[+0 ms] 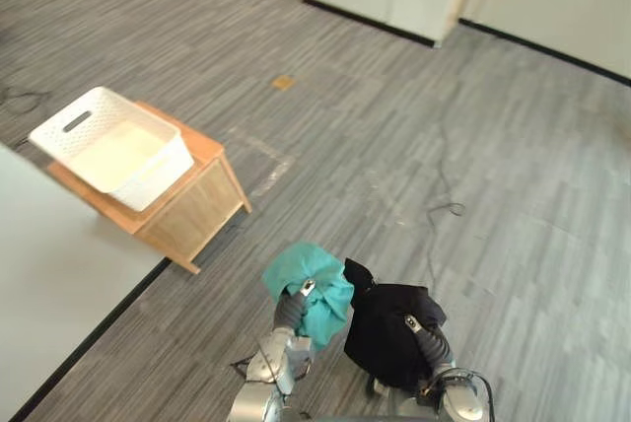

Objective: Tidy the bed and pick cloth on bed and put in laundry

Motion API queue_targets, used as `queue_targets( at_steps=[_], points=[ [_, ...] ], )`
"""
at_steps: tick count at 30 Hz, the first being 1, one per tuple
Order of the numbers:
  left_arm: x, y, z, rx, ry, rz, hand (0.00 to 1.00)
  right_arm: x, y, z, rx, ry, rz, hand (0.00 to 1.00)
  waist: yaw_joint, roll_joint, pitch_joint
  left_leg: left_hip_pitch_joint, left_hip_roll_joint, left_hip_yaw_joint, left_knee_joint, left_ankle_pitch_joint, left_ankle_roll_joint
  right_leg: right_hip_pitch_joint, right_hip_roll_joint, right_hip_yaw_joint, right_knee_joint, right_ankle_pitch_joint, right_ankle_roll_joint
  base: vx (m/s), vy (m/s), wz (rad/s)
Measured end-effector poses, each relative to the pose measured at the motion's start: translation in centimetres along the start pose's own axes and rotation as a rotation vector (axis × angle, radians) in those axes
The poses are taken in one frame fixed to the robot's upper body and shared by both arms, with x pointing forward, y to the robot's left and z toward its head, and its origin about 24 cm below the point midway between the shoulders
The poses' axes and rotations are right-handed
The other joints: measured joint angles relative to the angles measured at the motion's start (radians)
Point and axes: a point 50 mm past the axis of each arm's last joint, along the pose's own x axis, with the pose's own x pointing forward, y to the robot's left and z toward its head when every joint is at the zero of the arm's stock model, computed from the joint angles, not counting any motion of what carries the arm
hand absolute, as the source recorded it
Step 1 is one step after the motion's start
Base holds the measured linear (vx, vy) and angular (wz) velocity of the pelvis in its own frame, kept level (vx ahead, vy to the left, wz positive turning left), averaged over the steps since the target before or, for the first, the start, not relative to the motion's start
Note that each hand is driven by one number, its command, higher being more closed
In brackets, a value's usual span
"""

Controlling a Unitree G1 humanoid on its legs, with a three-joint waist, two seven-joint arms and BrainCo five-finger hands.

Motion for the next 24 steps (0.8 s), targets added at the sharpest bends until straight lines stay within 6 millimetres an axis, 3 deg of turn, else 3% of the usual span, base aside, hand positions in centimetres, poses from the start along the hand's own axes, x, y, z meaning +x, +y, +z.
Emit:
queue_targets(
  at_steps=[1, 2, 3, 4, 5, 6, 7, 8, 9, 10, 11, 12, 14, 17, 19, 20, 21, 22, 23, 24],
  points=[
    [-0.1, 0.2, -0.2, 0.006, 0.008, 0.008, 1.0, -0.1, 0.0, -0.2, 0.002, 0.006, -0.001, 1.0, 0.005, -0.011, -0.004, 0.055, 0.02, -0.023, -0.017, -0.029, -0.05, -0.011, -0.009, 0.077, -0.112, 0.076, 0.007, 0.8, -0.486, 1.09],
    [-0.3, 0.3, -0.6, 0.006, 0.019, 0.014, 1.0, -0.3, 0.0, -0.4, 0.003, 0.014, -0.002, 1.0, 0.005, -0.013, -0.006, 0.096, 0.034, -0.033, -0.025, -0.044, -0.076, -0.011, -0.011, 0.108, -0.118, 0.096, 0.003, 0.71, -0.436, 0.81],
    [-0.5, 0.2, -1.3, -0.007, 0.047, 0.022, 1.0, -0.2, -0.3, -0.4, -0.009, 0.016, -0.004, 1.0, 0.002, 0.016, -0.01, 0.139, 0.078, -0.041, -0.026, -0.047, -0.1, -0.029, 0.006, 0.108, 0.003, 0.215, 0.026, 0.88, -0.558, 0.51],
    [-0.7, -0.1, -1.9, -0.023, 0.072, 0.024, 1.0, -0.1, -0.6, -0.1, -0.024, 0.01, -0.003, 1.0, 0.006, 0.056, -0.034, 0.113, 0.146, -0.046, 0.033, -0.005, -0.143, -0.083, 0.038, 0.093, 0.154, 0.155, 0.007, 0.76, -0.483, 0.32],
    [-0.6, -0.2, -1.9, -0.024, 0.069, 0.022, 1.0, 0.1, -0.6, 0.2, -0.027, 0.0, 0.0, 1.0, 0.007, 0.073, -0.038, 0.09, 0.17, -0.048, 0.087, 0.023, -0.132, -0.09, 0.048, 0.083, 0.194, 0.115, -0.011, 0.74, -0.509, 0.15],
    [-0.6, -0.2, -1.8, -0.027, 0.066, 0.024, 1.0, 0.4, -0.7, 0.5, -0.032, -0.011, 0.001, 1.0, 0.003, 0.069, -0.034, 0.025, 0.206, -0.057, 0.231, 0.098, -0.078, -0.083, 0.067, 0.064, 0.241, 0.055, -0.038, 0.67, -0.538, 0.02],
    [-0.7, 0.0, -1.9, -0.028, 0.068, 0.029, 1.0, 0.4, -0.7, 0.5, -0.036, -0.009, 0.006, 1.0, 0.01, 0.073, -0.032, -0.072, 0.274, -0.063, 0.447, 0.219, 0.024, -0.028, 0.105, 0.034, 0.224, 0.013, -0.067, 0.65, -0.51, -0.02],
    [-0.7, 0.1, -1.8, -0.027, 0.067, 0.031, 1.0, 0.4, -0.7, 0.5, -0.037, -0.011, 0.005, 1.0, 0.017, 0.072, -0.024, -0.122, 0.315, -0.064, 0.571, 0.241, 0.061, 0.018, 0.134, 0.018, 0.198, 0.0, -0.085, 0.76, -0.569, -0.15],
    [-0.7, 0.1, -1.9, -0.03, 0.067, 0.029, 1.0, 0.5, -0.6, 0.8, -0.039, -0.021, 0.009, 1.0, 0.019, 0.077, -0.001, -0.193, 0.354, -0.075, 0.773, 0.208, 0.101, 0.113, 0.185, 0.004, 0.145, -0.016, -0.11, 0.48, -0.322, -0.18],
    [-0.9, 0.1, -2.0, -0.032, 0.071, 0.03, 1.0, 0.6, -0.5, 0.9, -0.041, -0.028, 0.014, 1.0, 0.021, 0.071, 0.012, -0.227, 0.353, -0.092, 0.859, 0.19, 0.12, 0.164, 0.2, -0.004, 0.117, -0.024, -0.122, 0.53, -0.349, -0.19],
    [-1.2, 0.3, -2.3, -0.036, 0.082, 0.032, 1.0, 0.6, -0.3, 1.1, -0.051, -0.036, 0.027, 1.0, 0.026, 0.05, 0.026, -0.296, 0.3, -0.118, 0.964, 0.159, 0.141, 0.246, 0.218, 0.003, 0.074, -0.046, -0.148, 0.37, -0.226, -0.22],
    [-1.4, 0.3, -2.5, -0.04, 0.086, 0.026, 1.0, 0.8, -0.2, 1.3, -0.061, -0.044, 0.037, 1.0, 0.039, 0.043, 0.031, -0.35, 0.25, -0.118, 0.987, 0.135, 0.135, 0.292, 0.228, 0.018, 0.038, -0.06, -0.155, 0.45, -0.232, -0.31],
    [-1.7, 0.1, -2.6, -0.057, 0.087, 0.021, 1.0, 0.9, -0.1, 1.4, -0.078, -0.047, 0.051, 1.0, 0.073, 0.049, 0.035, -0.482, 0.135, -0.087, 0.918, 0.069, 0.081, 0.386, 0.245, 0.031, -0.053, -0.069, -0.149, 0.48, -0.154, -0.26],
    [-2.4, 0.3, -2.5, -0.077, 0.073, 0.032, 1.0, 1.1, 0.2, 1.6, -0.089, -0.053, 0.07, 1.0, 0.079, 0.056, 0.035, -0.559, 0.085, 0.054, 0.676, 0.054, 0.077, 0.48, 0.246, 0.027, -0.157, -0.077, -0.135, 0.46, -0.061, 0.06],
    [-2.7, 0.1, -1.7, -0.084, 0.031, 0.012, 1.0, 1.4, 0.5, 2.2, -0.093, -0.074, 0.078, 1.0, 0.084, 0.063, 0.027, -0.557, 0.079, 0.286, 0.31, 0.068, 0.082, 0.564, 0.256, -0.002, -0.233, -0.119, -0.078, 0.53, -0.013, 0.22],
    [-2.6, 0.1, -1.6, -0.084, 0.029, 0.011, 1.0, 1.5, 0.5, 2.2, -0.094, -0.074, 0.078, 1.0, 0.085, 0.063, 0.025, -0.556, 0.078, 0.295, 0.294, 0.07, 0.087, 0.57, 0.258, -0.005, -0.232, -0.126, -0.069, 0.54, 0.042, 0.1],
    [-2.7, 0.2, -1.5, -0.083, 0.025, 0.012, 1.0, 1.4, 0.6, 1.9, -0.097, -0.062, 0.075, 1.0, 0.117, 0.032, 0.007, -0.547, 0.058, 0.32, 0.285, 0.12, 0.17, 0.579, 0.234, -0.013, -0.184, -0.185, -0.031, 0.63, 0.053, 0.11],
    [-2.7, 0.2, -1.7, -0.083, 0.034, 0.015, 1.0, 1.0, 0.6, 1.3, -0.098, -0.041, 0.069, 1.0, 0.123, 0.006, -0.017, -0.524, 0.026, 0.319, 0.284, 0.142, 0.21, 0.572, 0.202, -0.017, -0.066, -0.224, 0.014, 0.68, 0.053, 0.28],
    [-2.7, 0.2, -1.9, -0.081, 0.041, 0.015, 1.0, 1.1, 0.6, 1.3, -0.105, -0.041, 0.068, 1.0, 0.119, -0.011, -0.016, -0.511, 0.011, 0.301, 0.294, 0.131, 0.227, 0.542, 0.174, -0.024, 0.049, -0.238, 0.037, 0.75, 0.03, 0.72],
    [-2.6, 0.2, -1.8, -0.071, 0.038, 0.015, 1.0, 1.1, 0.5, 1.0, -0.107, -0.03, 0.062, 1.0, 0.111, -0.036, -0.02, -0.467, -0.015, 0.264, 0.282, 0.096, 0.223, 0.442, 0.114, -0.024, 0.359, -0.188, 0.082, 0.76, 0.013, 1.09]
  ],
)
